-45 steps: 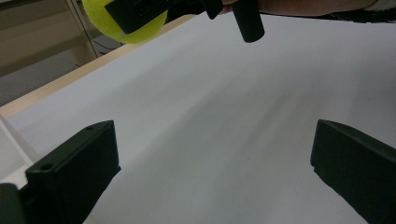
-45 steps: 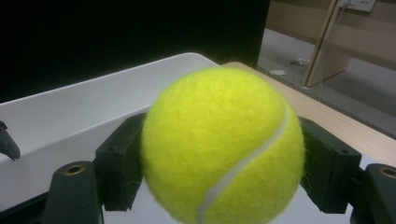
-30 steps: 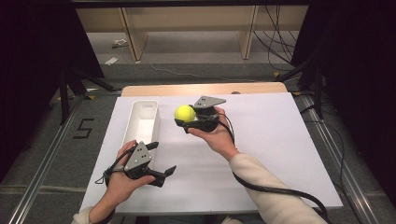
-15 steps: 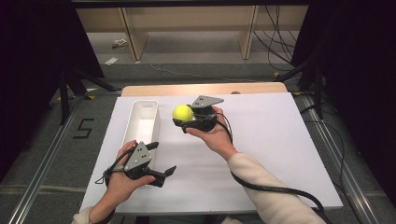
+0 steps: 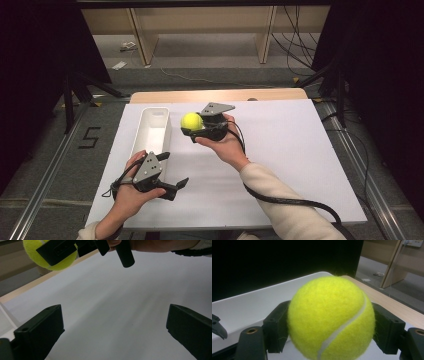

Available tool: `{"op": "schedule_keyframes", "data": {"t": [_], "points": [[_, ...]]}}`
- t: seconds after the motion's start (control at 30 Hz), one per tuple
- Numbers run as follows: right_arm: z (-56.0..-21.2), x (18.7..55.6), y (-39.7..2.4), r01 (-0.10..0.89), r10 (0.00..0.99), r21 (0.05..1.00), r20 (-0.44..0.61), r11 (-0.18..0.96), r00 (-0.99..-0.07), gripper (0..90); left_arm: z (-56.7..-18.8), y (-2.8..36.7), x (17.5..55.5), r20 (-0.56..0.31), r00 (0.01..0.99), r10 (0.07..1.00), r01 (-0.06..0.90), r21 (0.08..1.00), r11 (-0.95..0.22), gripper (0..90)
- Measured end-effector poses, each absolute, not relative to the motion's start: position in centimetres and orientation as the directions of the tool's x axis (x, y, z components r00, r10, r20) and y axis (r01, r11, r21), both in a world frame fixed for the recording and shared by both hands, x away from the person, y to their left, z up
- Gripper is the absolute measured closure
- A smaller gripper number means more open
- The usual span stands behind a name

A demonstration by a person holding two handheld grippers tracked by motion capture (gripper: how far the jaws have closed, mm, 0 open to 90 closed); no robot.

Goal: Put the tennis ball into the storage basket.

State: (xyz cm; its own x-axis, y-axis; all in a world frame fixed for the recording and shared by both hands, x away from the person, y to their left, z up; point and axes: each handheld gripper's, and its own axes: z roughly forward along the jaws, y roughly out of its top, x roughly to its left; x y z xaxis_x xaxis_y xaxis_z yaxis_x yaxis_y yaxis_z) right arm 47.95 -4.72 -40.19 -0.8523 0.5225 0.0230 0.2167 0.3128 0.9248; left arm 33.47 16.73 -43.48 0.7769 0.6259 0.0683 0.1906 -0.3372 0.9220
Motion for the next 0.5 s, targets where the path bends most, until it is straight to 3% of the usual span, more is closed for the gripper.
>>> {"op": "schedule_keyframes", "data": {"t": [0.5], "points": [[-40.04,48.03,-3.98,0.211,0.514,0.928,0.025,0.306,-0.857,26.2,-43.43,16.72,33.47,0.078,0.778,0.623,0.183,0.921,-0.344,0.6]]}}
